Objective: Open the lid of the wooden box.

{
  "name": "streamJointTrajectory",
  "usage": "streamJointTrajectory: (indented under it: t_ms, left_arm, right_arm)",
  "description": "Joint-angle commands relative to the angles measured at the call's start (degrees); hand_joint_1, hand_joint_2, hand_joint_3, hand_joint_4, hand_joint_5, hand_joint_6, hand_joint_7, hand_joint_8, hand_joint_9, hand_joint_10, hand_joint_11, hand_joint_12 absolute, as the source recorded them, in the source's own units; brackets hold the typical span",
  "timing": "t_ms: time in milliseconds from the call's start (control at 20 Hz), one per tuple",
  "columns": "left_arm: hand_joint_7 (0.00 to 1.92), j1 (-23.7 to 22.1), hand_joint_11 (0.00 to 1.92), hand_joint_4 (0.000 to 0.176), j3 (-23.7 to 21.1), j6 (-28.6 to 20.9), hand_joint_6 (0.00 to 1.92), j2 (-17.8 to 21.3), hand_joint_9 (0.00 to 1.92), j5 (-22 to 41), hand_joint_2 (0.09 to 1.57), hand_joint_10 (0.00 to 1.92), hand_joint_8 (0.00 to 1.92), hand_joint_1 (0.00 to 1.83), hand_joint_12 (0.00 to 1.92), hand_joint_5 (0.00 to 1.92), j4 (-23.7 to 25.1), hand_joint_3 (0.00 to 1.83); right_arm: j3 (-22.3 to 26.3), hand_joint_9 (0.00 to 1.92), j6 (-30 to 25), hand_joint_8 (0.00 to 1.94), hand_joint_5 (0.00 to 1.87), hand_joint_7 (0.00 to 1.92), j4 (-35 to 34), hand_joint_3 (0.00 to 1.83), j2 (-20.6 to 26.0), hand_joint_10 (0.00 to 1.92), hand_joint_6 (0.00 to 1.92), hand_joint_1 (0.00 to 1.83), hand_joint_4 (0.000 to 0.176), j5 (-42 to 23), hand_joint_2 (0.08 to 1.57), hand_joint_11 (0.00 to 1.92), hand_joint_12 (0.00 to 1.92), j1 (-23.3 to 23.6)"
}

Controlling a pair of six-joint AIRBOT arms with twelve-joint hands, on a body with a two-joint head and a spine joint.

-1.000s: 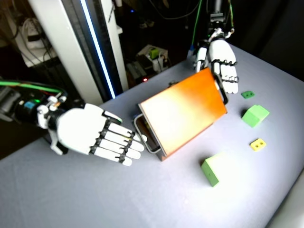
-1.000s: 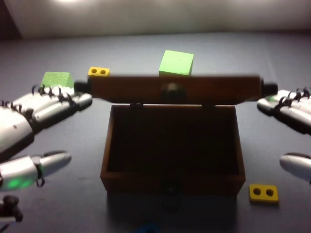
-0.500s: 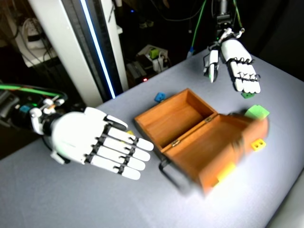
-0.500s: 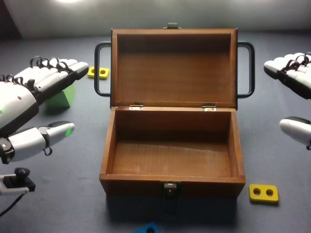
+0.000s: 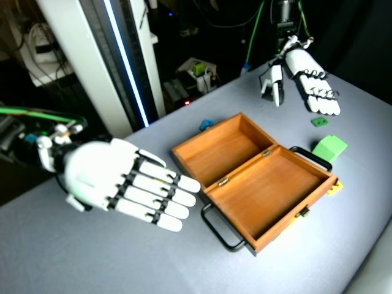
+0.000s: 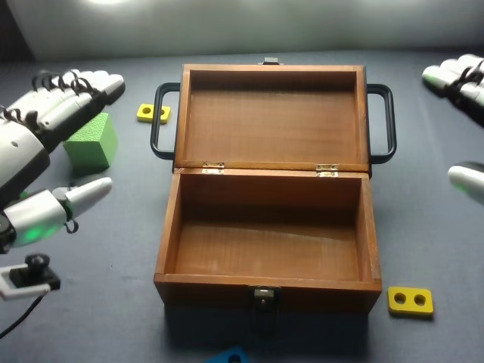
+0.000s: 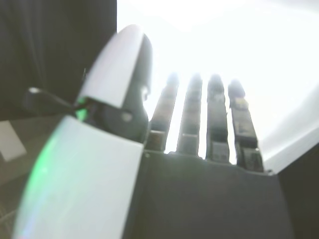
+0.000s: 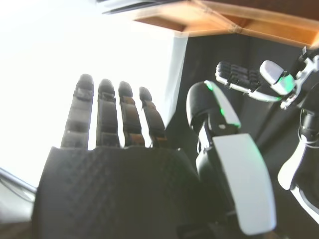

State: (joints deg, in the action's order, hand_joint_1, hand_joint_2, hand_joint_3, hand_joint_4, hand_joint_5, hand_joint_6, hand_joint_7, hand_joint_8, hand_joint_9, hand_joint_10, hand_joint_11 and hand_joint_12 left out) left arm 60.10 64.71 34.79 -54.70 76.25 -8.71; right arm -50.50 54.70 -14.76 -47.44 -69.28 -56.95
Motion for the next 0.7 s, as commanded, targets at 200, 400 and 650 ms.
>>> streamJointTrajectory:
  t_ms: [200,400,650]
  left_arm:
    - [0.0,-0.39,0.0,0.06,-0.6,0.63,0.0,0.66,0.0,11.55,1.4,0.0,0.0,0.07,0.0,0.0,-1.36,0.0]
    - [0.0,-0.11,0.0,0.114,-1.4,1.27,0.0,1.45,0.0,14.77,1.34,0.0,0.0,0.01,0.0,0.0,-1.9,0.0]
    - [0.0,-0.19,0.0,0.126,-1.73,1.78,0.0,2.21,0.0,16.09,1.34,0.0,0.0,0.0,0.0,0.0,-1.52,0.0]
  right_arm:
    - [1.52,0.0,0.73,0.0,0.0,0.0,0.4,0.0,2.34,0.0,0.0,0.15,0.008,-12.98,1.41,0.0,0.01,-1.41]
    - [2.94,0.0,1.93,0.0,0.0,0.0,0.39,0.0,4.07,0.0,0.0,0.35,0.016,-16.84,1.42,0.0,0.0,-2.46]
    - [3.93,0.0,3.04,0.0,0.0,0.0,0.39,0.0,5.16,0.0,0.0,0.3,0.035,-19.68,1.41,0.0,0.0,-2.8]
